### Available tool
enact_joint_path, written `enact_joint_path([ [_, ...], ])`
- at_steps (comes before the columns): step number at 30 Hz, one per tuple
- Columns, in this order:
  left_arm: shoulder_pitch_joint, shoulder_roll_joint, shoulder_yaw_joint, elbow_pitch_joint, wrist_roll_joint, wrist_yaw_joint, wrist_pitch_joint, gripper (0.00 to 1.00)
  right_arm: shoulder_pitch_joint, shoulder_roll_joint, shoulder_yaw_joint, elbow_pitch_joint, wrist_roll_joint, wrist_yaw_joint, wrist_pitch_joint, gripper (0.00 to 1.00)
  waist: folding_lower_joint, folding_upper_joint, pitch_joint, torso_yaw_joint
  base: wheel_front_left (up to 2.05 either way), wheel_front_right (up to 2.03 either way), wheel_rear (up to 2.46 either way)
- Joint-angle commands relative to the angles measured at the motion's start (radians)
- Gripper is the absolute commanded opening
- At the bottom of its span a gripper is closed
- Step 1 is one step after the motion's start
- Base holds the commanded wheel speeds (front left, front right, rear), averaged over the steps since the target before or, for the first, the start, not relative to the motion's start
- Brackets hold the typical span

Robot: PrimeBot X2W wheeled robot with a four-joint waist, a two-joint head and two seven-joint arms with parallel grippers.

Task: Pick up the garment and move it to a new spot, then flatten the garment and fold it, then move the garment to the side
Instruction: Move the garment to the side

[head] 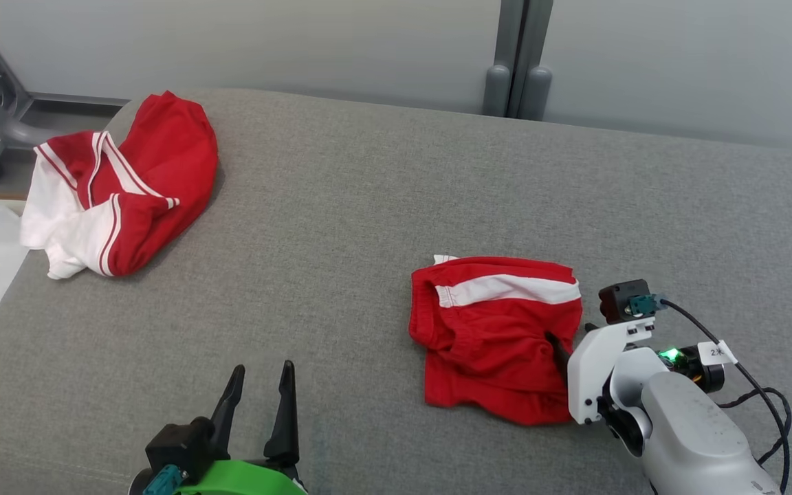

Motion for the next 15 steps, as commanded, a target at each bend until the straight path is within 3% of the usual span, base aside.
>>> enact_joint_path([
  [1,-0.012,0.002,0.001,-0.002,-0.003,0.007,0.0,1.0,-0.007,-0.003,0.013,0.014,0.014,-0.001,0.007,1.0,0.0,0.0,0.012,0.01,0.0,0.0,0.0],
  [2,-0.013,0.002,0.0,-0.003,-0.004,0.008,0.0,1.0,-0.007,-0.003,0.02,0.019,0.019,-0.001,0.006,1.0,0.0,0.0,0.013,0.008,0.0,0.0,0.0],
  [3,-0.015,0.002,-0.002,-0.004,-0.004,0.007,0.0,1.0,-0.01,-0.002,0.031,0.022,0.025,0.0,0.004,0.53,0.0,0.0,0.015,0.006,0.0,0.0,0.0],
  [4,-0.017,0.002,-0.003,-0.004,-0.005,0.007,0.0,1.0,-0.013,-0.001,0.041,0.024,0.029,0.0,0.0,0.4,0.0,0.0,0.017,0.002,0.0,0.0,0.0],
  [5,-0.02,0.002,-0.006,-0.006,-0.006,0.006,0.0,1.0,-0.016,-0.001,0.05,0.026,0.035,0.0,-0.003,0.13,0.0,0.0,0.018,-0.002,0.0,0.0,0.0],
  [6,-0.023,0.003,-0.008,-0.009,-0.006,0.004,0.0,1.0,-0.019,-0.001,0.059,0.028,0.039,0.0,-0.007,0.0,0.0,0.0,0.02,-0.008,0.0,0.0,0.0],
  [15,-0.054,0.002,-0.017,-0.047,0.01,-0.001,0.0,1.0,-0.101,-0.01,0.014,0.071,0.004,-0.001,-0.09,0.0,0.0,0.0,0.052,-0.126,0.0,0.0,0.0],
])
